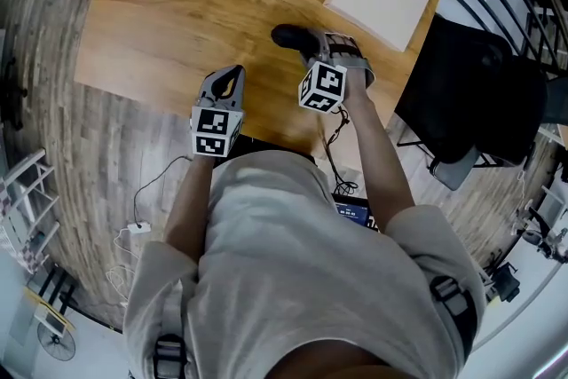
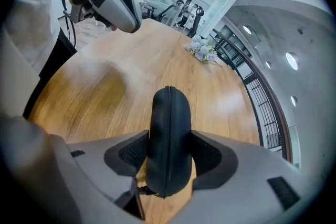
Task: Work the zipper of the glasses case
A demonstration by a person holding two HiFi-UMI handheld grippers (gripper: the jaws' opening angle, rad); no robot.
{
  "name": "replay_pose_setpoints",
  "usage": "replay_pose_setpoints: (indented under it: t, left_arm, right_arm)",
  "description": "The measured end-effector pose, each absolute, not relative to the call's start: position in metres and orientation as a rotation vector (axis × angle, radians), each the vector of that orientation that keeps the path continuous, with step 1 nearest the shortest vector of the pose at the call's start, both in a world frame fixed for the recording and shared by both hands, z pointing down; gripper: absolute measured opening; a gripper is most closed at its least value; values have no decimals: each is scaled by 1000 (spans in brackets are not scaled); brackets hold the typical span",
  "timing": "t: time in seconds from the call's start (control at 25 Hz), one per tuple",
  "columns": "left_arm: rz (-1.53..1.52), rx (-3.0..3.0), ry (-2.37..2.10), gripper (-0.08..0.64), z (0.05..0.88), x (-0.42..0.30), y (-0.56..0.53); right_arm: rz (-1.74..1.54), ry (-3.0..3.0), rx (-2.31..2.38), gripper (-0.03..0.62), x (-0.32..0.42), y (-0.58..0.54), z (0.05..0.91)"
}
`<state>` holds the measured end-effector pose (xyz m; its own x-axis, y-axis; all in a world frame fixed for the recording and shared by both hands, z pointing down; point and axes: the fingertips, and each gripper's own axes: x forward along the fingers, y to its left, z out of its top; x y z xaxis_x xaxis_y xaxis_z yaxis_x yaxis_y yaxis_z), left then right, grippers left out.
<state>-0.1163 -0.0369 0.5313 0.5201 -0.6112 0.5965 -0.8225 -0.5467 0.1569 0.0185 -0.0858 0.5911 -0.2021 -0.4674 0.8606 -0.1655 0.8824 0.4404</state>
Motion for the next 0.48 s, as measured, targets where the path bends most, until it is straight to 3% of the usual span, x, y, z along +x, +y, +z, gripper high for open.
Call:
replay_pose_setpoints:
  t: [0.24,0.4,0.44,0.48]
  left_arm:
    - [863,2625,-1093,21,497,-93,-58]
    - [1153,2763,-894,33,483,-66,-66]
    - [1225,2800,-834,82,479,-60,-68]
    - [1295,2838,-765,191,476,-54,-69]
  right_arm:
    - [-277,-1883,537,265,15,-80,558]
    - [-265,-1939,562,265,16,-72,535]
    - [-272,-1945,572,265,15,-72,531]
    - [-279,-1952,578,265,13,-71,527]
